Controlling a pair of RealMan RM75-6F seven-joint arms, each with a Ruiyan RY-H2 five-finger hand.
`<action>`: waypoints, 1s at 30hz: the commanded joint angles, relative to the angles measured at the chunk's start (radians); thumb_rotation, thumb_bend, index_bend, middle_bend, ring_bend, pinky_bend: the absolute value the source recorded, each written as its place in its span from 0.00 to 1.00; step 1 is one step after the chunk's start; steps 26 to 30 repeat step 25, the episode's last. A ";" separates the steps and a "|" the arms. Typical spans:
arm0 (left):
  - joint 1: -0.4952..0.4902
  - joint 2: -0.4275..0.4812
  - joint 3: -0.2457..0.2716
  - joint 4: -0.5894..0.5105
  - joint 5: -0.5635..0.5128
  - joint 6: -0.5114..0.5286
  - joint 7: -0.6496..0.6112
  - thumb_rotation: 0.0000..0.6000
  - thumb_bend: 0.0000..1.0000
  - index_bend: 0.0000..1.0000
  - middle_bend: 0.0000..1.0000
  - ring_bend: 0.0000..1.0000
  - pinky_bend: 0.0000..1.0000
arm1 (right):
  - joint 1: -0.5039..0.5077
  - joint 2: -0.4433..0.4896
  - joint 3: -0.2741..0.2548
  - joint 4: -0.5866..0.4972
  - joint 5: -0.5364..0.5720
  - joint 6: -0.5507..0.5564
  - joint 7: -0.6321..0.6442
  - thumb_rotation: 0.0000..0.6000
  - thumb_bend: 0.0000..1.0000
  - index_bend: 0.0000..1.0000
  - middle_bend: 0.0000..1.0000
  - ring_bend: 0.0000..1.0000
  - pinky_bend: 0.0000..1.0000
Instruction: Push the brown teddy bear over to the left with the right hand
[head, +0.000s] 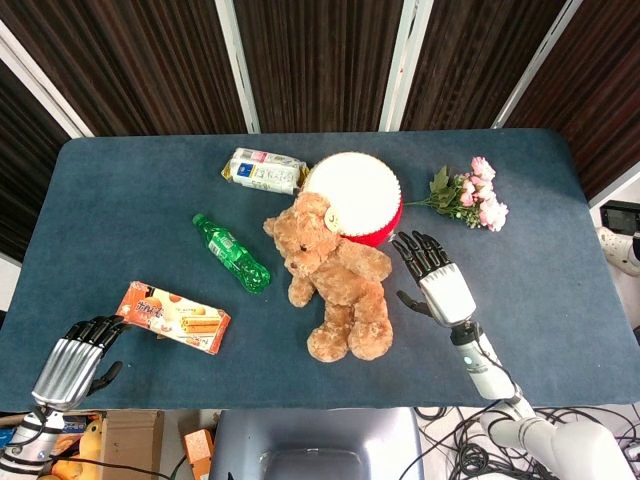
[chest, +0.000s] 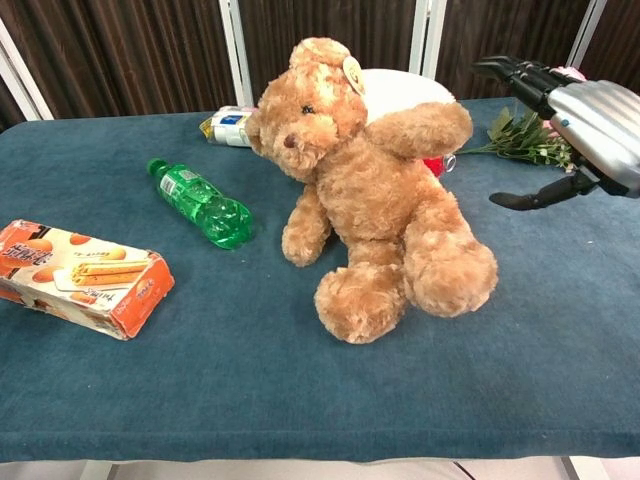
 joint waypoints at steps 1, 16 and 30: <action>0.002 -0.001 0.002 -0.001 0.006 0.005 0.004 1.00 0.28 0.30 0.25 0.24 0.34 | -0.127 0.326 -0.113 -0.499 -0.050 0.038 -0.191 1.00 0.06 0.00 0.00 0.00 0.16; 0.033 0.024 0.016 -0.057 0.013 0.029 0.099 1.00 0.28 0.28 0.25 0.23 0.34 | -0.347 0.722 -0.255 -0.921 -0.040 0.090 -0.244 1.00 0.06 0.01 0.00 0.00 0.18; 0.047 0.032 0.011 -0.094 -0.002 0.029 0.145 1.00 0.28 0.27 0.25 0.21 0.34 | -0.374 0.745 -0.227 -0.920 -0.016 0.033 -0.185 1.00 0.06 0.00 0.00 0.00 0.19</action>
